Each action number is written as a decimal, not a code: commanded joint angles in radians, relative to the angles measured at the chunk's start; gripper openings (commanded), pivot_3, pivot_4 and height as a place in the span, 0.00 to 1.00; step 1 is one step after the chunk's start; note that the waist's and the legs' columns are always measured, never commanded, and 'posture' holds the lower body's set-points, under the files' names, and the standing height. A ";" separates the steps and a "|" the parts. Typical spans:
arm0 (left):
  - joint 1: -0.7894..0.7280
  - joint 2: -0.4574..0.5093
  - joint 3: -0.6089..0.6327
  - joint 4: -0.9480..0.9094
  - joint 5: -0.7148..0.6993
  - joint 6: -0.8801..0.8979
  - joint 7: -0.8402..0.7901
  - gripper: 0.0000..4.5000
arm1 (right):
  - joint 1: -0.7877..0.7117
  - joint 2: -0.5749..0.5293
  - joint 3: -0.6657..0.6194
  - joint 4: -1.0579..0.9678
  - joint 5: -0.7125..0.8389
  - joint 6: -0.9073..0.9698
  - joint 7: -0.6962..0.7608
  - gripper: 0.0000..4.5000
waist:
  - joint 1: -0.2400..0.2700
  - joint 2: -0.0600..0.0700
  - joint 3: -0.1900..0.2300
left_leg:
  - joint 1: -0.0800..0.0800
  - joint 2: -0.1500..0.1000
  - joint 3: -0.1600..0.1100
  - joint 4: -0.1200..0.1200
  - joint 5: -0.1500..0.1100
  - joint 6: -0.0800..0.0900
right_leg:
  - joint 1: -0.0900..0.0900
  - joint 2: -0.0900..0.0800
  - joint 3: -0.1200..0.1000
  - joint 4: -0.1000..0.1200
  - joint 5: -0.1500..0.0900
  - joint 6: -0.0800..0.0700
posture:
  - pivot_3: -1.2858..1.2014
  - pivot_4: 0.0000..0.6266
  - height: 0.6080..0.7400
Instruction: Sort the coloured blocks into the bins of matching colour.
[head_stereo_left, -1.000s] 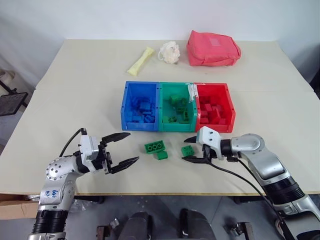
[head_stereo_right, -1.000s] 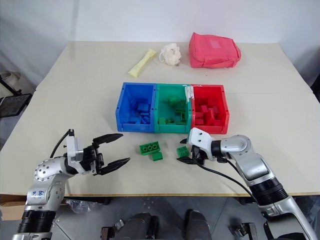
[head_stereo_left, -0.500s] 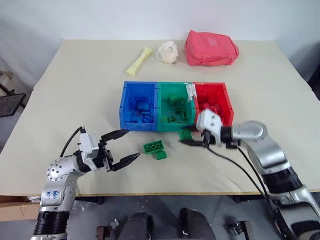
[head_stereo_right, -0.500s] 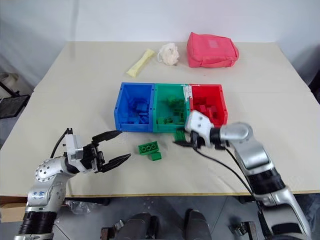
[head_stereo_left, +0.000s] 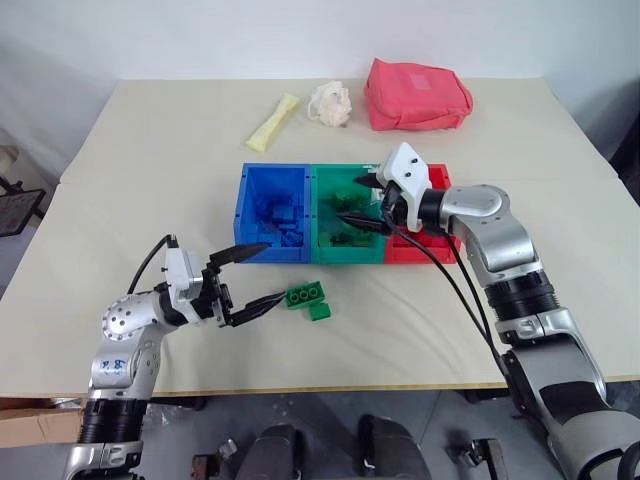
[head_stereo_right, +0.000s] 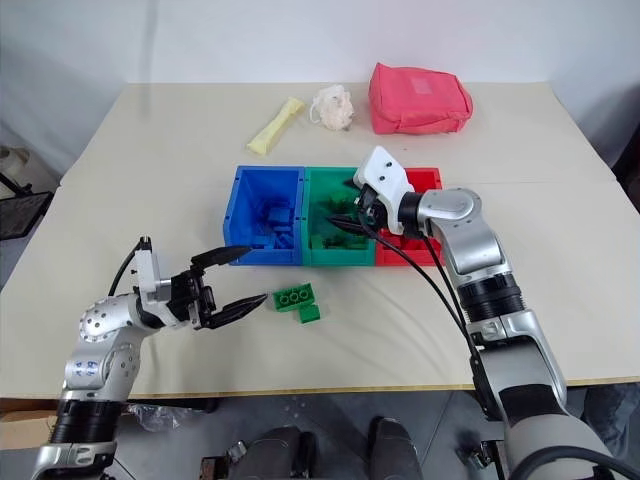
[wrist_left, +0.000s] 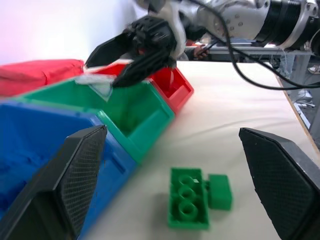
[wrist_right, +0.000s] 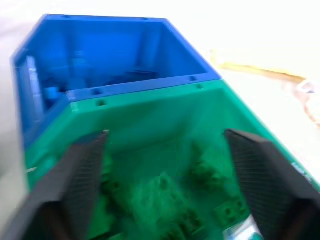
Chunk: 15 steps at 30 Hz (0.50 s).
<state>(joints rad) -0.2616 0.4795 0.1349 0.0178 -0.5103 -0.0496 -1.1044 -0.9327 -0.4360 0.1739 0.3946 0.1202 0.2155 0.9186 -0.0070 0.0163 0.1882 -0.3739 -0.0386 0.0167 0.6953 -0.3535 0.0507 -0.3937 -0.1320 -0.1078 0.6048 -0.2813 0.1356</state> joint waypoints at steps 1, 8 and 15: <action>-0.018 -0.002 -0.001 0.011 -0.001 -0.013 -0.003 1.00 | -0.028 0.000 -0.024 0.003 -0.007 -0.045 -0.008 0.99 | 0.000 0.000 0.000 | 0.000 0.000 0.000 0.000 0.000 0.000 | 0.000 0.000 0.000 0.000 0.000 0.000 | 0.52 0.24 1.00; -0.037 0.010 -0.005 0.031 -0.003 -0.004 -0.025 1.00 | 0.055 -0.053 -0.052 -0.160 0.059 -0.012 0.082 0.99 | 0.004 0.000 0.000 | 0.000 0.000 -0.001 0.000 0.000 0.000 | 0.000 0.000 0.000 0.000 0.000 0.000 | 0.52 0.24 1.00; -0.029 0.074 -0.029 0.029 0.014 0.044 -0.078 1.00 | 0.275 -0.191 -0.097 -0.413 0.187 0.039 0.237 0.99 | 0.005 0.000 0.000 | 0.000 0.000 -0.001 0.000 0.000 0.000 | 0.001 0.000 0.000 -0.001 0.000 0.000 | 0.52 0.24 1.00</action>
<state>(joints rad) -0.3004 0.5328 0.1077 0.0666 -0.5013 -0.0219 -1.1712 -0.6686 -0.5960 0.1270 0.0590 0.2602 0.2512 1.1223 -0.0024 0.0164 0.1884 -0.3740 -0.0388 0.0158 0.6954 -0.3535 0.0508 -0.3928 -0.1322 -0.1080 0.6041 -0.2813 0.1356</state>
